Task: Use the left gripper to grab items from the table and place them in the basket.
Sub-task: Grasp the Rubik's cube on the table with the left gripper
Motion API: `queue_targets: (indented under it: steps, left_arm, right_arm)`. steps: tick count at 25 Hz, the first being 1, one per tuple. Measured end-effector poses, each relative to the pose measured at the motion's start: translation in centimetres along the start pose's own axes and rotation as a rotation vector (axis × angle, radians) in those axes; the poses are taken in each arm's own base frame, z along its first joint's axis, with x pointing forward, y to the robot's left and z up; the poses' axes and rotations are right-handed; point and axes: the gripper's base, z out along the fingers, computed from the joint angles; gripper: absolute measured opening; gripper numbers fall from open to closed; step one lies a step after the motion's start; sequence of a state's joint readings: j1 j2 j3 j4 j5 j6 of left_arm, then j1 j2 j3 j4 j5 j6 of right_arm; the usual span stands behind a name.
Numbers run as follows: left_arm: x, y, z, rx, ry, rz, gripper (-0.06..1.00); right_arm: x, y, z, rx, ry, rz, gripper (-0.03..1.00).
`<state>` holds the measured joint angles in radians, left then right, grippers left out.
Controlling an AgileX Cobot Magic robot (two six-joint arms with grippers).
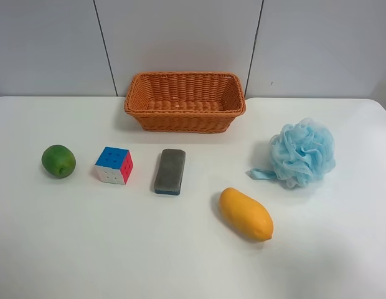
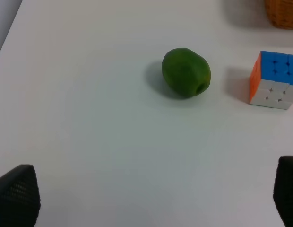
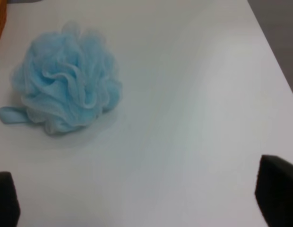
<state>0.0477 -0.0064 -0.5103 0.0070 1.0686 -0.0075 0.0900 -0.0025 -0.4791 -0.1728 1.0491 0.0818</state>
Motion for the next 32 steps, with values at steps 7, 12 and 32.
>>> queue_targets:
  steps: [7, 12, 32]
  left_arm:
    - [0.0, 0.0, 0.0, 0.001, 0.000, 0.000, 0.99]
    - [0.0, 0.0, 0.0, 0.001, -0.001, 0.000, 0.99]
    - [-14.6, -0.4, 10.6, 0.024, 0.559, -0.019, 0.99]
  right_arm:
    - [0.0, 0.0, 0.0, 0.000, 0.000, 0.000, 0.99]
    - [0.0, 0.0, 0.0, 0.000, 0.000, 0.000, 0.99]
    - [0.0, 0.0, 0.0, 0.000, 0.000, 0.000, 0.99]
